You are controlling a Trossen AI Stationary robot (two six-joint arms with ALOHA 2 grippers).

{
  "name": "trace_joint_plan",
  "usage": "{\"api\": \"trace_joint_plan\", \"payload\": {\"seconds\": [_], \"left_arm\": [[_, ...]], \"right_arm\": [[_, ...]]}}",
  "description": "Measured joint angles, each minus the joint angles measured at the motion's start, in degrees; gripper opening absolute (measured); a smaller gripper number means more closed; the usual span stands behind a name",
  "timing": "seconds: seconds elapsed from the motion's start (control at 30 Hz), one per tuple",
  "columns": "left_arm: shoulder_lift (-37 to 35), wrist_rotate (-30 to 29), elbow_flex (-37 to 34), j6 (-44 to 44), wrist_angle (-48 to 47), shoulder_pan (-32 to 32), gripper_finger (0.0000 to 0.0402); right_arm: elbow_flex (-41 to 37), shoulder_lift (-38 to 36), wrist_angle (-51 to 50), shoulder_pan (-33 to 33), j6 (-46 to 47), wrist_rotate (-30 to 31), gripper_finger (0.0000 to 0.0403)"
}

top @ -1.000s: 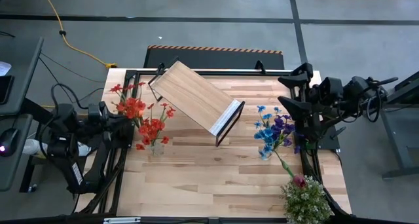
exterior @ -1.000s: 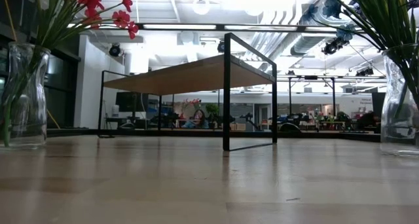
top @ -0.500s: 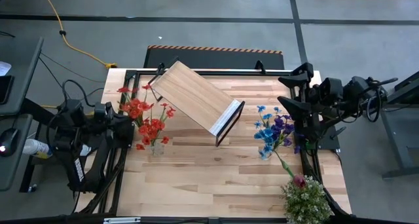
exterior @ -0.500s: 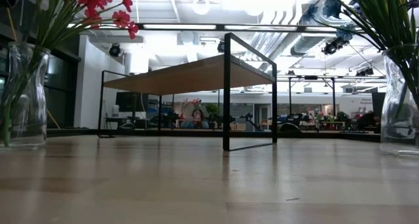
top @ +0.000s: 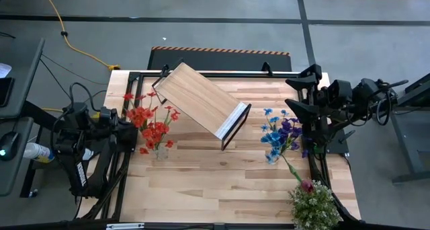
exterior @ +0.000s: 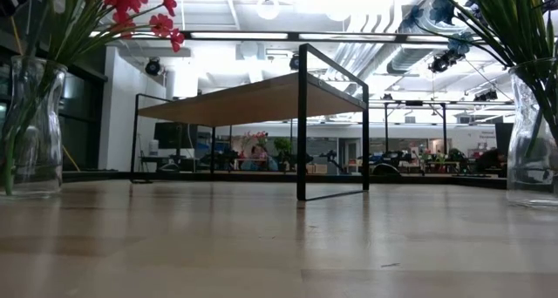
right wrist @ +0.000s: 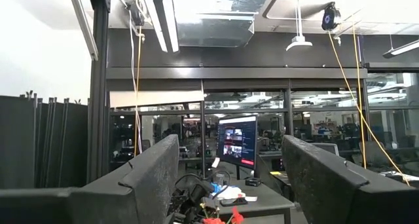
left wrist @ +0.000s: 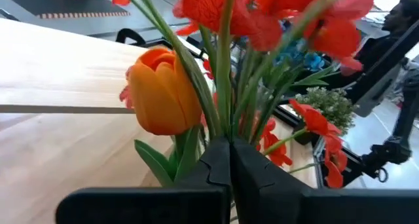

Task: Pick and place flowers into a vace then onto a shelf
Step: Put the red flower into the left transparent vase

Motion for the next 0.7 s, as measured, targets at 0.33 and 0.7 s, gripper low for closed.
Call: {"api": "trace_joint_plan", "payload": {"seconds": [0.33, 0.7], "left_arm": [[0.0, 0.2, 0.0, -1.3, -1.7, 0.0, 0.0061], [0.0, 0.1, 0.0, -4.6, -2.1, 0.0, 0.0069]], "right_arm": [[0.0, 0.0, 0.0, 0.0, 0.0, 0.0, 0.0261], [0.0, 0.0, 0.0, 0.0, 0.0, -1.6, 0.0261]]}}
